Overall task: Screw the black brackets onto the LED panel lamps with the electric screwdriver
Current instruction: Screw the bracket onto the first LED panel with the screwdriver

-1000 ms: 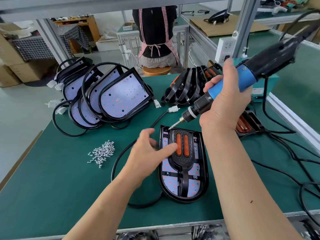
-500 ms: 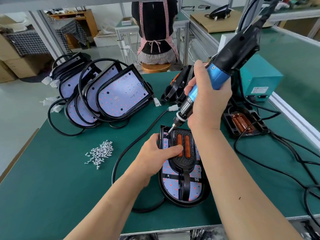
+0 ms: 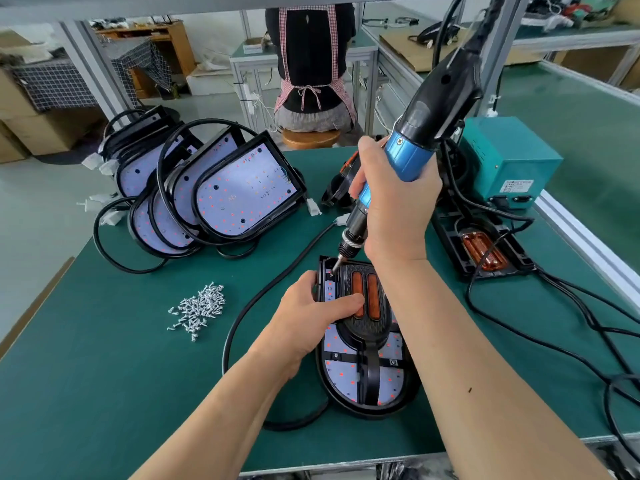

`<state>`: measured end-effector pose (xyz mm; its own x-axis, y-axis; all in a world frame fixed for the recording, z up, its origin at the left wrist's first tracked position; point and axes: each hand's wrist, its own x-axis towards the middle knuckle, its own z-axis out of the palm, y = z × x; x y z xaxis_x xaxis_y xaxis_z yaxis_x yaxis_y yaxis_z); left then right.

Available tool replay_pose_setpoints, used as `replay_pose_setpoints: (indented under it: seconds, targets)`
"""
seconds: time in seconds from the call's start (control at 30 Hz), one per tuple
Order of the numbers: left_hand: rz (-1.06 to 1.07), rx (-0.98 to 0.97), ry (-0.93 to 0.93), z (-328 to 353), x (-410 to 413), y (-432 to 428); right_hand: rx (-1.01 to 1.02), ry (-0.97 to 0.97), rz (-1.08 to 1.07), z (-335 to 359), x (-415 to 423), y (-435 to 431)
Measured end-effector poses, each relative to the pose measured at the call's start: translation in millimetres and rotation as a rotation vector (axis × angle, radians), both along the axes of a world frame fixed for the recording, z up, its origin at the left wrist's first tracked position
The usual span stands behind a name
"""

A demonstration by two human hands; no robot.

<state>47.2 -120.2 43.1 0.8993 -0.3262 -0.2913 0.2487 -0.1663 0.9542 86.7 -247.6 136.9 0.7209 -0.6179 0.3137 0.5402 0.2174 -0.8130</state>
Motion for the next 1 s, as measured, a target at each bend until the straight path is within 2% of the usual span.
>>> replay_pose_setpoints:
  seconds: [0.3,0.47,0.7,0.8,0.9,1.0]
  targets:
    - [0.0,0.023,-0.014,-0.3,1.1,1.0,-0.098,-0.037,0.19,-1.1,-1.0,5.8]
    - [-0.005,0.048,0.017,6.7,-3.6,-0.7,-0.069,-0.054,0.245,7.1,-12.9,2.7]
    - [-0.029,0.091,0.022,11.0,-3.2,2.4,-0.18,-0.188,0.211,75.0,-32.1,-38.4]
    - [-0.03,0.13,0.037,10.2,-3.5,3.7,-0.189,0.015,0.063,68.8,-39.7,-62.8]
    - [-0.014,0.207,-0.062,12.5,-3.4,1.8,-0.122,0.291,0.015,29.1,-41.4,-84.3]
    - [0.096,0.536,-0.333,13.6,-1.0,-0.5,-0.032,0.481,0.02,-17.6,-38.8,-95.9]
